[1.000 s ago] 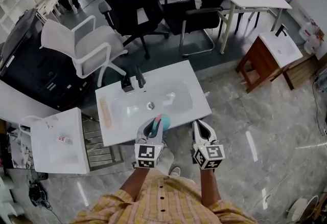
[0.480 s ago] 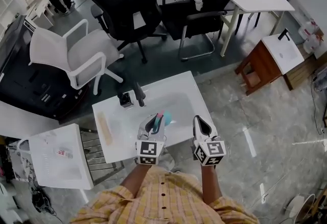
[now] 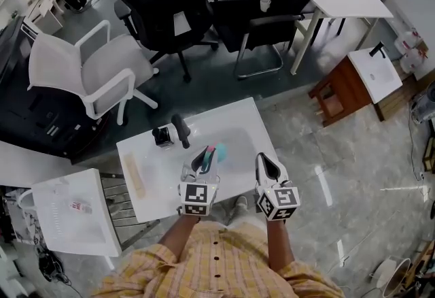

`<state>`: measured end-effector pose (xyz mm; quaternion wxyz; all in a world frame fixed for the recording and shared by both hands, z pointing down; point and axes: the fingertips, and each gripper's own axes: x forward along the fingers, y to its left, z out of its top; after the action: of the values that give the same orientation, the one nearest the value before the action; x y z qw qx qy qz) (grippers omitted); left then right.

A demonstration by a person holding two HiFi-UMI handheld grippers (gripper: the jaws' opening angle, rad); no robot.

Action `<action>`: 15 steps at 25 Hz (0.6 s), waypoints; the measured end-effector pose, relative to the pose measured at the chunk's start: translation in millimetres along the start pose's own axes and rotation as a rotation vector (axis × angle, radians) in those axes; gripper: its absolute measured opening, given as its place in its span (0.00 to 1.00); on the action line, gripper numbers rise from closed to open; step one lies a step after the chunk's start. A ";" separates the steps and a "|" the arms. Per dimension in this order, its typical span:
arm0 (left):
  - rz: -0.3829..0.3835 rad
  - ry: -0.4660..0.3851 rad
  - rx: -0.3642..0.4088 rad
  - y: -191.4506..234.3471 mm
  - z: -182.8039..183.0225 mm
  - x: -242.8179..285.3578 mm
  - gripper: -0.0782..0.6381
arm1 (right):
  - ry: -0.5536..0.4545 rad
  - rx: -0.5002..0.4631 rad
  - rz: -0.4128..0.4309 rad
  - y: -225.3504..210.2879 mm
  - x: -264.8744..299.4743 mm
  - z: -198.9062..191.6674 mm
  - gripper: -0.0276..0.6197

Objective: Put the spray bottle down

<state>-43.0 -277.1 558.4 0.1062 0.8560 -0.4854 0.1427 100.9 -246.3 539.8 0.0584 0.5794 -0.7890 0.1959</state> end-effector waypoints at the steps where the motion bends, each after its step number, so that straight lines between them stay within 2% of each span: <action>1: 0.005 -0.001 0.000 0.8 1.1 3.1 0.20 | 0.002 0.000 0.003 -2.1 2.6 0.4 0.04; 15: 0.108 0.005 -0.019 21.1 10.4 54.1 0.21 | 0.023 -0.014 0.097 -25.0 42.9 8.6 0.04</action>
<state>-33.3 -334.4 568.4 0.1075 0.8271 -0.5320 0.1460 111.7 -294.1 551.6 0.0623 0.5378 -0.8167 0.1997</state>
